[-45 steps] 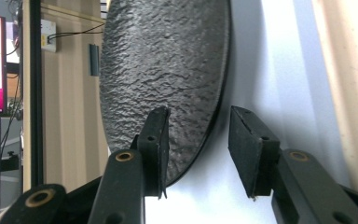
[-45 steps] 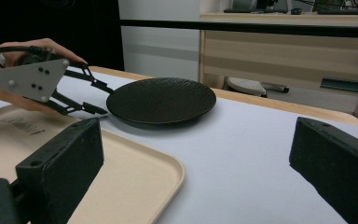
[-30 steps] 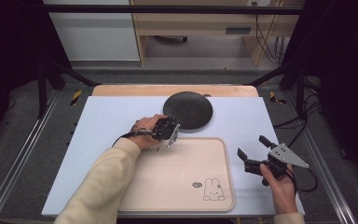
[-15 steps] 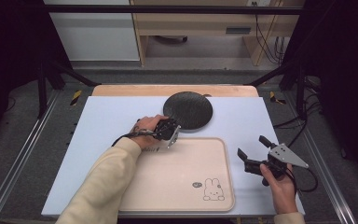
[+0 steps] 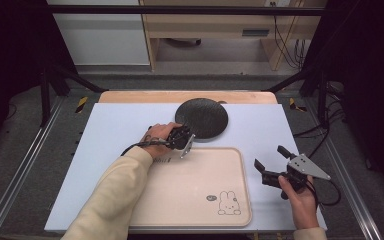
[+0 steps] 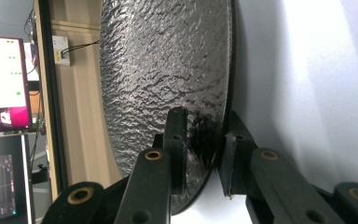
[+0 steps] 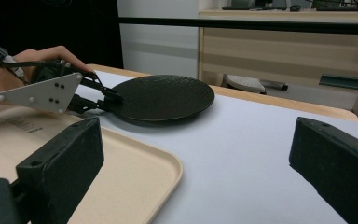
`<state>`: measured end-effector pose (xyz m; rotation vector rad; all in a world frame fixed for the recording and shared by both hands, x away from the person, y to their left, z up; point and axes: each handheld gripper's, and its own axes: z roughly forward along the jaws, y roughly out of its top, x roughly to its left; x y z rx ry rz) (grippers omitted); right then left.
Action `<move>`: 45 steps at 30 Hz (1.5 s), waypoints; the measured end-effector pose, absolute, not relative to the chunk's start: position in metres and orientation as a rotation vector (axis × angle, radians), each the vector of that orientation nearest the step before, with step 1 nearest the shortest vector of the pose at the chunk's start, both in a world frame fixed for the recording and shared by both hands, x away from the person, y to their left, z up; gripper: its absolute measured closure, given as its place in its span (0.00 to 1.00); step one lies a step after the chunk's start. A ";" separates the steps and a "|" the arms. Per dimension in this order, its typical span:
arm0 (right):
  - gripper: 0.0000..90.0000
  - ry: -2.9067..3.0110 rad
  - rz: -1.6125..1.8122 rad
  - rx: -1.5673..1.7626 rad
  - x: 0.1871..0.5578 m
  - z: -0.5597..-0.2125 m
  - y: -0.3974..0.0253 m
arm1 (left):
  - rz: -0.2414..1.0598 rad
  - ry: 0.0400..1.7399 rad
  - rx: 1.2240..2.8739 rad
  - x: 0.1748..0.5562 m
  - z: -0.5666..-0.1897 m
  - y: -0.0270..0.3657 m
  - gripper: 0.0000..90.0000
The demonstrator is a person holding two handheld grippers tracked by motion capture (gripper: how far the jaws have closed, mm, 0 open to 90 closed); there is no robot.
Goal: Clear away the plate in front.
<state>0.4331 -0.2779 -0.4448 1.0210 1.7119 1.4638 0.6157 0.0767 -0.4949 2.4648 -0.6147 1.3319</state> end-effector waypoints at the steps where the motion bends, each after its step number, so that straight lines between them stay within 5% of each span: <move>1: 0.04 1.712 1.463 1.021 0.433 -0.445 -0.278 | 1.332 -0.617 2.465 0.616 -0.495 0.077 0.82; 27: 0.04 1.711 1.460 1.024 0.433 -0.445 -0.278 | 1.434 -0.604 2.421 0.606 -0.484 0.066 0.96; 45: 0.04 1.710 1.460 1.027 0.434 -0.445 -0.279 | 1.469 -0.518 2.403 0.596 -0.476 0.060 0.93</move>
